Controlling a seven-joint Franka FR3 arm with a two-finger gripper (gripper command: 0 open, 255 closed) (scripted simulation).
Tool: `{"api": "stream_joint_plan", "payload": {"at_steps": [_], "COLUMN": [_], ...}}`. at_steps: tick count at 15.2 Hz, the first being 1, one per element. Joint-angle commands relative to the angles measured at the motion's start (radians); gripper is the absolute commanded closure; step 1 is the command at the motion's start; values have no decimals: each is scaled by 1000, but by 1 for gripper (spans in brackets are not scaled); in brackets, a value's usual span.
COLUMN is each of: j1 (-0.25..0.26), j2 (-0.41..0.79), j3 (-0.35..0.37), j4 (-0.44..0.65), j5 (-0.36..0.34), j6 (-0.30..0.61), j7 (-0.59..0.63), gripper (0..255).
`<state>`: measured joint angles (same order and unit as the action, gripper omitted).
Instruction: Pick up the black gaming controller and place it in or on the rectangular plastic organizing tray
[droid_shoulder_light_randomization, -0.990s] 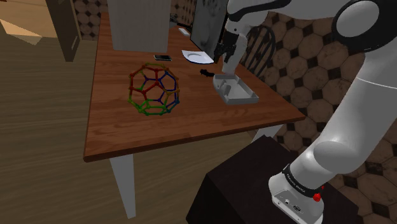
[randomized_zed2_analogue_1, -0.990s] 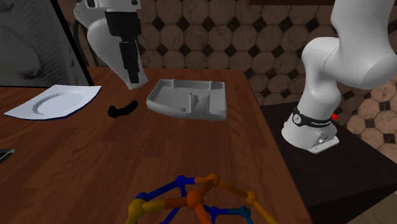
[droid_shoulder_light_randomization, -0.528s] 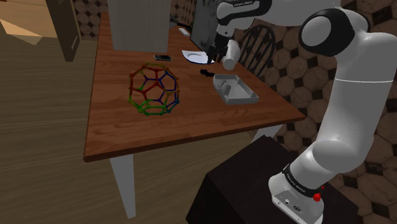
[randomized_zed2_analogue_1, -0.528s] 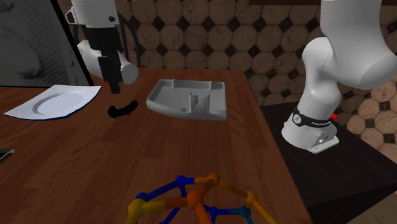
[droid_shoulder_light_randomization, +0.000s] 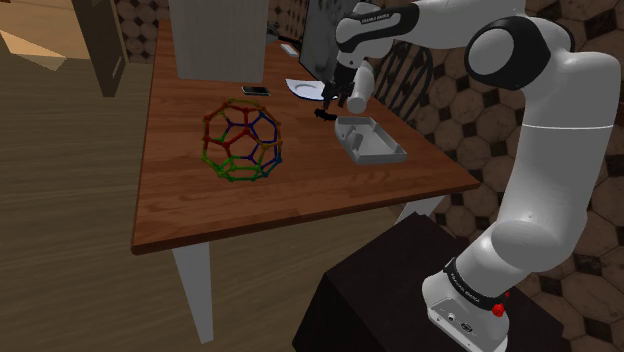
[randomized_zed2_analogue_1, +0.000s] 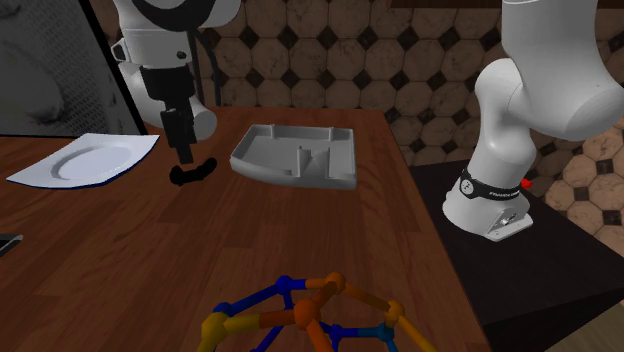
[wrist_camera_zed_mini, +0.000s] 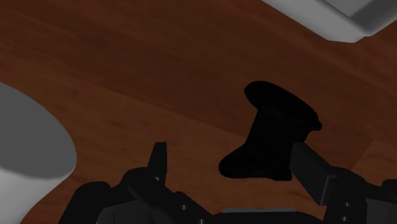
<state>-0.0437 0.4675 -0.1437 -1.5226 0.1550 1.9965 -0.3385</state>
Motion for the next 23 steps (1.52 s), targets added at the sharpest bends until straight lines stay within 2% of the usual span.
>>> {"api": "stream_joint_plan", "payload": {"at_steps": [1,5,6,15,16,20,23], "j1": [0,0,0,0,0,-18,-14], "j2": [0,0,0,0,0,-78,-71], "j3": [0,0,0,0,0,10,13], "j4": [-2,-2,-2,-2,-2,-63,-91], "j5": [0,0,0,0,0,128,132], "j6": [2,2,2,2,2,-103,-66], "j7": [0,0,0,0,0,138,135], "gripper": [0,0,255,255,0,0,0]}}
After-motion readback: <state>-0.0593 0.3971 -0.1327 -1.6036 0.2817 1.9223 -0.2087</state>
